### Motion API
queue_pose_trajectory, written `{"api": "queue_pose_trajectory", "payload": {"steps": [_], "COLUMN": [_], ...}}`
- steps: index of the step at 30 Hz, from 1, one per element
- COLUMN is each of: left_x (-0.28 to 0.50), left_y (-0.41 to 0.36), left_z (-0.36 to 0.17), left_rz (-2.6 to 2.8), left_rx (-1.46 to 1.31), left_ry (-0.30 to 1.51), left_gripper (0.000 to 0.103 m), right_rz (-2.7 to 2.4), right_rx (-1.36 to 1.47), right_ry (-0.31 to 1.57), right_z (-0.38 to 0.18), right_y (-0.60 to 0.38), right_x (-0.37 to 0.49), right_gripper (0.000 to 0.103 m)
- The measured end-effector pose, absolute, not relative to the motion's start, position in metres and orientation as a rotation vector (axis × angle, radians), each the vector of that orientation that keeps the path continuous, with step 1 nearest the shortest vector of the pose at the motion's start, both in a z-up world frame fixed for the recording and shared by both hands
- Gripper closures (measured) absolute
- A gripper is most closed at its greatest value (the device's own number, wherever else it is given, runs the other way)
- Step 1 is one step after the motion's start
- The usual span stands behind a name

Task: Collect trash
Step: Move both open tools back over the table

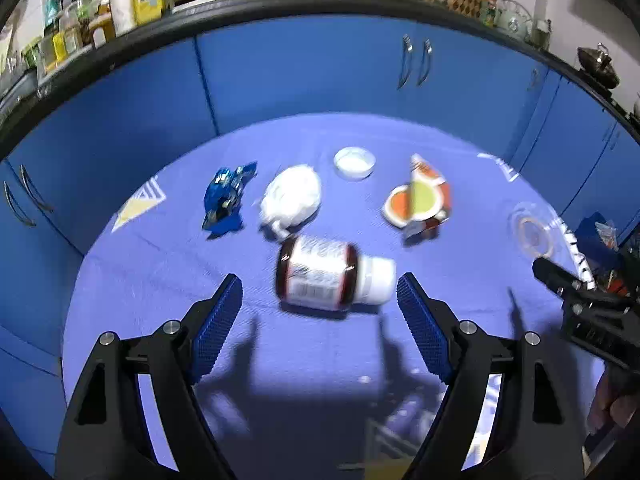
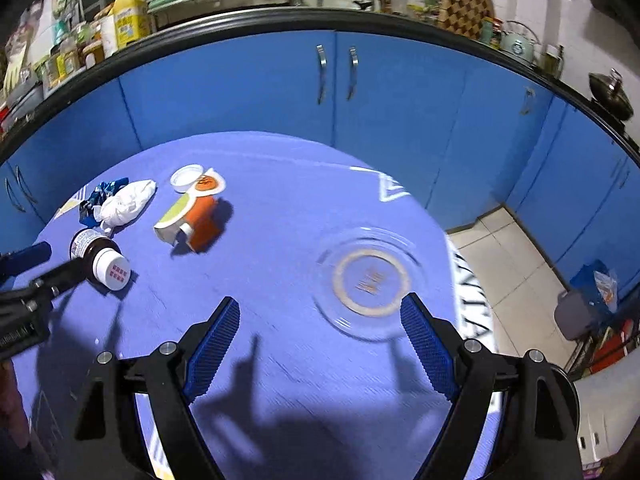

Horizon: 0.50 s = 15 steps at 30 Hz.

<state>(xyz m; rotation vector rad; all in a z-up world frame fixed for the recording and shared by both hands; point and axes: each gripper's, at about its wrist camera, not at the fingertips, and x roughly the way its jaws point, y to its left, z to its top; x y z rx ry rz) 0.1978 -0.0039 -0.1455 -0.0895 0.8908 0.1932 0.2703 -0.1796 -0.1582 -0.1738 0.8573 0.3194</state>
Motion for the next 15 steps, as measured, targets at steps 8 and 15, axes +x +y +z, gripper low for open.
{"api": "queue_pose_trajectory", "payload": {"steps": [8, 15], "left_x": [0.211, 0.219], "left_y": [0.000, -0.008], "left_z": [-0.165, -0.165], "left_rz": [0.172, 0.140], "left_rx": [-0.082, -0.084], "left_ry": [0.924, 0.918], "left_gripper": [0.024, 0.018], "right_rz": [0.338, 0.338], "right_rx": [-0.248, -0.239], "right_ry": [0.859, 0.891], "right_z": [-0.170, -0.179], "right_y": [-0.152, -0.151], "right_x": [0.288, 0.300], "right_gripper": [0.024, 0.033]}}
